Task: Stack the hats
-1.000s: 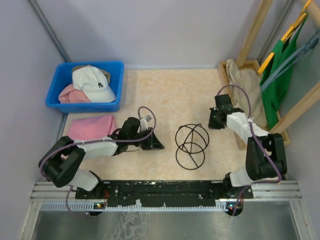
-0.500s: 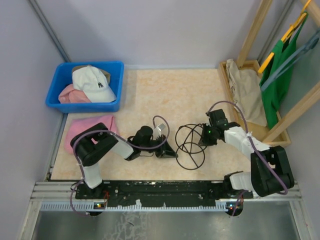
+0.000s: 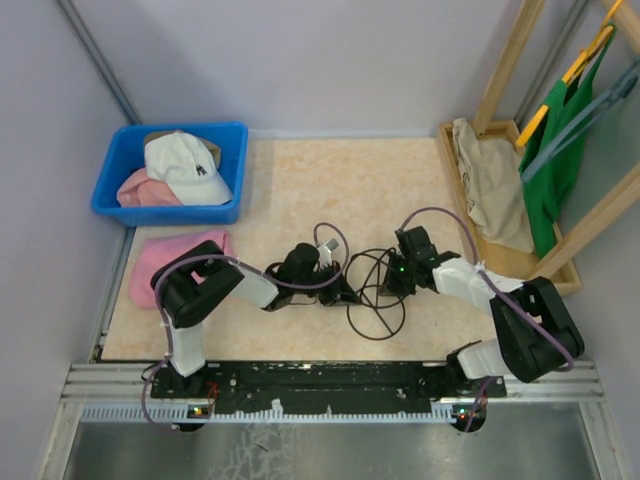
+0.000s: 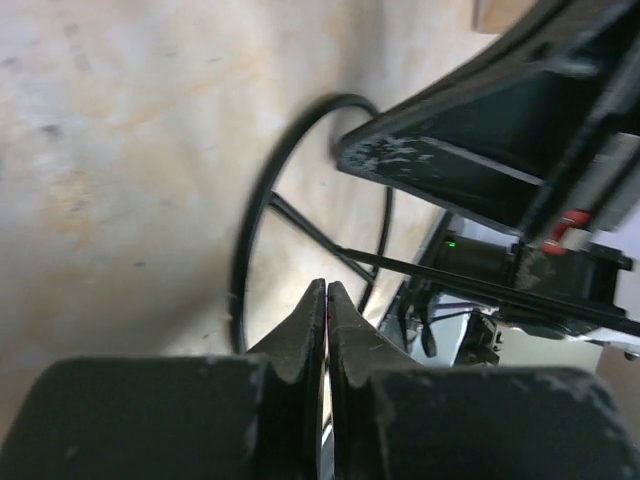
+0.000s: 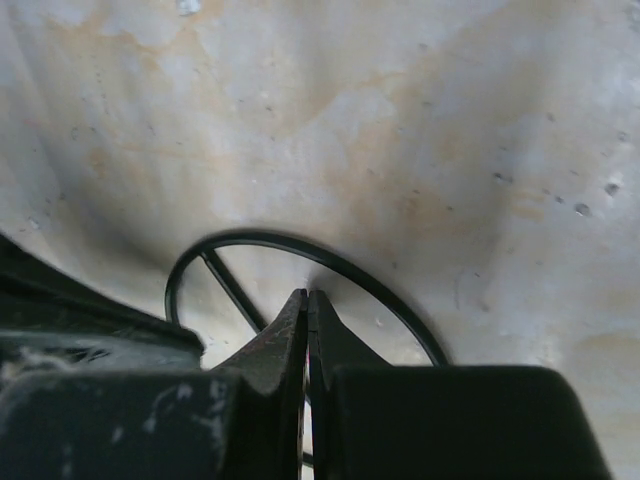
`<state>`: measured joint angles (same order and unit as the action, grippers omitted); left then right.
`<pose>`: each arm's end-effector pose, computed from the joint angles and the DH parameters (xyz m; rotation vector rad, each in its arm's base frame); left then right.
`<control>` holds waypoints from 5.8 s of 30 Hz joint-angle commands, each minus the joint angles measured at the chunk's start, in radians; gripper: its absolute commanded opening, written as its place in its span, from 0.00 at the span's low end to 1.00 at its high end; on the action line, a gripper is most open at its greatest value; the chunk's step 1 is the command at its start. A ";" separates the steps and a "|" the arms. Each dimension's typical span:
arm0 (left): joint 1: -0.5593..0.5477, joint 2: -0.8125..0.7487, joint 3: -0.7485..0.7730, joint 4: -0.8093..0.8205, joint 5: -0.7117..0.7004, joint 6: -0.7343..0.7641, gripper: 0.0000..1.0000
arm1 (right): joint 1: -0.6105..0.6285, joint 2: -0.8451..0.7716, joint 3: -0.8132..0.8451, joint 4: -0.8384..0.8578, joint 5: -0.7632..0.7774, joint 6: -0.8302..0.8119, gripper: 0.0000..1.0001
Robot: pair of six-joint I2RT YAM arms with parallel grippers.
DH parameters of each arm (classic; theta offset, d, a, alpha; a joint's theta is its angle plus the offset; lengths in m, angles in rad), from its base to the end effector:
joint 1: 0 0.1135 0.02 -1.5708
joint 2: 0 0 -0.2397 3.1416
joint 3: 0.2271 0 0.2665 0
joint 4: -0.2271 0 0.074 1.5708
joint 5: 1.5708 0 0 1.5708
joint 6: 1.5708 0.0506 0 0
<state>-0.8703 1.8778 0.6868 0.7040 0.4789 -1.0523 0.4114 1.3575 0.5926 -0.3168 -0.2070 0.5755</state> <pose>0.2075 -0.2822 0.0674 0.1350 2.4542 -1.5402 0.2306 0.1120 0.1022 0.1544 2.7467 0.5766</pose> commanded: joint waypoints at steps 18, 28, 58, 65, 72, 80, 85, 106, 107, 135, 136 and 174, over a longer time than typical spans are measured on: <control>0.140 0.158 0.142 -0.158 -0.083 0.138 0.05 | 0.064 0.191 0.016 0.291 0.112 0.127 0.00; 0.243 0.187 0.241 -0.263 -0.095 0.212 0.04 | 0.064 0.356 0.149 0.328 0.111 0.115 0.00; 0.403 -0.502 0.153 -0.795 -0.461 0.420 0.45 | -0.049 0.137 0.210 0.298 0.067 0.038 0.49; 0.517 -0.495 0.420 -0.965 -0.607 0.665 0.61 | -0.073 0.126 0.216 0.325 0.033 0.041 0.50; 0.613 -0.337 0.594 -1.030 -0.705 0.843 0.65 | -0.094 0.072 0.208 0.313 0.031 0.031 0.50; 0.634 -0.190 0.663 -1.017 -0.726 0.916 0.65 | -0.149 0.011 0.164 0.307 0.013 0.017 0.50; 0.634 -0.108 0.683 -0.997 -0.747 0.929 0.58 | -0.158 -0.003 0.166 0.294 0.018 0.008 0.50; 0.387 0.352 1.396 -1.156 -0.508 0.808 0.21 | -0.207 -0.069 0.133 0.244 0.056 -0.029 0.49; 0.379 0.363 1.406 -1.151 -0.498 0.789 0.21 | -0.210 -0.072 0.133 0.241 0.056 -0.031 0.49; 0.638 0.158 1.279 -1.079 -0.359 0.818 0.63 | -0.213 -0.099 0.122 0.237 0.034 -0.070 0.52; 0.661 0.161 1.280 -1.076 -0.367 0.836 0.63 | -0.214 -0.102 0.122 0.234 0.037 -0.073 0.52; 0.837 0.173 1.351 -0.831 0.059 0.682 0.00 | -0.213 -0.203 0.084 0.190 0.093 -0.099 0.61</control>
<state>-0.0387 2.2211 2.0571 -0.2390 0.4217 -0.2573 0.2062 1.2308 0.6804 -0.1394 -0.1417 0.4889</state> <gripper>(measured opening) 0.019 0.607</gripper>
